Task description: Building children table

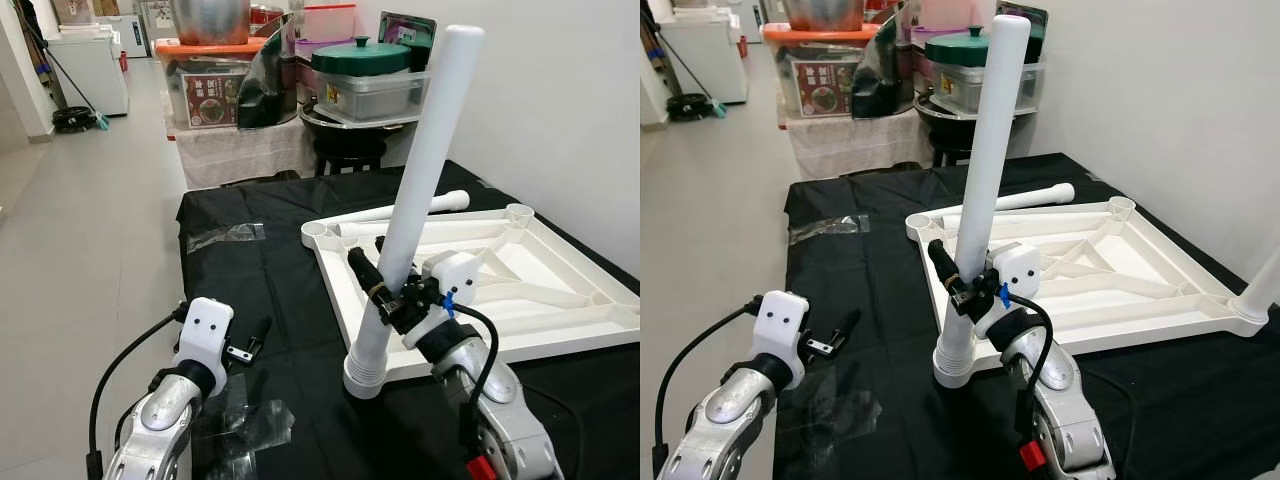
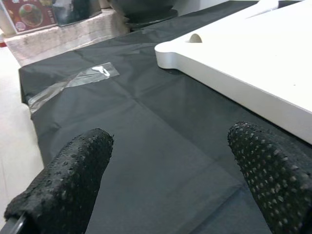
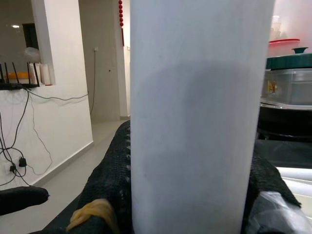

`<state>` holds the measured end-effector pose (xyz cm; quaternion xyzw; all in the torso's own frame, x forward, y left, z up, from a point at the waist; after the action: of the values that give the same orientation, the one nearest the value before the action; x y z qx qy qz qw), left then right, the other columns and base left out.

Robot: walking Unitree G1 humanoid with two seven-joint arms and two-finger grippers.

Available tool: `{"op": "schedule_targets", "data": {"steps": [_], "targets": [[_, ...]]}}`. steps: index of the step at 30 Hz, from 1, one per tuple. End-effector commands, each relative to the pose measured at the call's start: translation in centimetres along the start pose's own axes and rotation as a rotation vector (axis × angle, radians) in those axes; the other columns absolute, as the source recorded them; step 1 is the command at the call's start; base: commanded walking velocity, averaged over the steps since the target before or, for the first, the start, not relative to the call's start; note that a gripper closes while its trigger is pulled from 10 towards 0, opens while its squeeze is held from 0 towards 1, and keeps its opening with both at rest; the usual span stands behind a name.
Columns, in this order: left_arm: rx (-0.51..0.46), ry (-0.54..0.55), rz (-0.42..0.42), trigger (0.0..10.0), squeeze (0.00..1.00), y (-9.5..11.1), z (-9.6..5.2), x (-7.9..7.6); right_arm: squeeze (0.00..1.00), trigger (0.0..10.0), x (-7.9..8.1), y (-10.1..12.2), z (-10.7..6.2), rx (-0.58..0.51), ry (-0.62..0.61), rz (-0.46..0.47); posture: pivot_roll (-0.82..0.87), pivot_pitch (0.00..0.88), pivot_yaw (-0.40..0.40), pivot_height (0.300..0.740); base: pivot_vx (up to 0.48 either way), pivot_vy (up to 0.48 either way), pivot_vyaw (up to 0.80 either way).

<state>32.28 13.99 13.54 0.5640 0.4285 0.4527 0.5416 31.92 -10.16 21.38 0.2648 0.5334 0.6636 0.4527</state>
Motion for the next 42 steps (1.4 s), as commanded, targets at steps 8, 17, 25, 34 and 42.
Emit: {"op": "schedule_targets", "data": {"steps": [8, 17, 25, 34, 42], "targets": [[0.019, -0.011, -0.004, 10.0, 0.0, -0.7, 0.1, -0.2, 0.0, 10.0, -0.9, -1.4, -0.2, 0.085, -0.01, -0.031, 0.03, 0.0, -0.027, 0.74, 0.0, 0.0, 0.0], [0.021, -0.015, -0.003, 10.0, 0.0, -0.8, 0.1, -0.3, 0.0, 10.0, -1.1, -0.8, 0.0, 0.071, -0.004, -0.043, 0.03, 0.0, -0.025, 0.74, 0.0, 0.0, 0.0], [0.026, -0.015, -0.018, 10.0, 0.0, -0.9, 0.1, -0.4, 0.0, 10.0, -1.4, -0.4, 0.2, 0.065, -0.009, -0.049, 0.03, 0.0, -0.023, 0.74, 0.0, 0.0, 0.0], [0.032, -0.02, -0.016, 10.0, 0.0, -1.0, 0.1, -0.5, 0.0, 10.0, -1.7, -0.3, 0.2, 0.067, -0.015, -0.05, 0.02, 0.0, -0.022, 0.74, 0.0, 0.0, 0.0], [0.032, -0.024, -0.014, 10.0, 0.0, -1.0, 0.2, -0.5, 0.0, 10.0, -1.8, -0.2, 0.1, 0.065, -0.02, -0.047, 0.02, 0.0, -0.017, 0.74, 0.0, 0.0, 0.0]]}}
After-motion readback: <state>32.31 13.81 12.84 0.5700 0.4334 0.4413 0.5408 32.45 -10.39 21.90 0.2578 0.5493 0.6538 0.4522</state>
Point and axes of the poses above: a point about 5 cm out from each wrist's last joint towards the gripper, its own z axis pointing out of the wrist towards the gripper, its own y axis along the axis of the wrist's last joint, x = y × z, the point moved 5 cm from there along z, pointing out of the wrist towards the gripper, and after that the axes turned 6 degrees about -z, right-handed, at the moved point
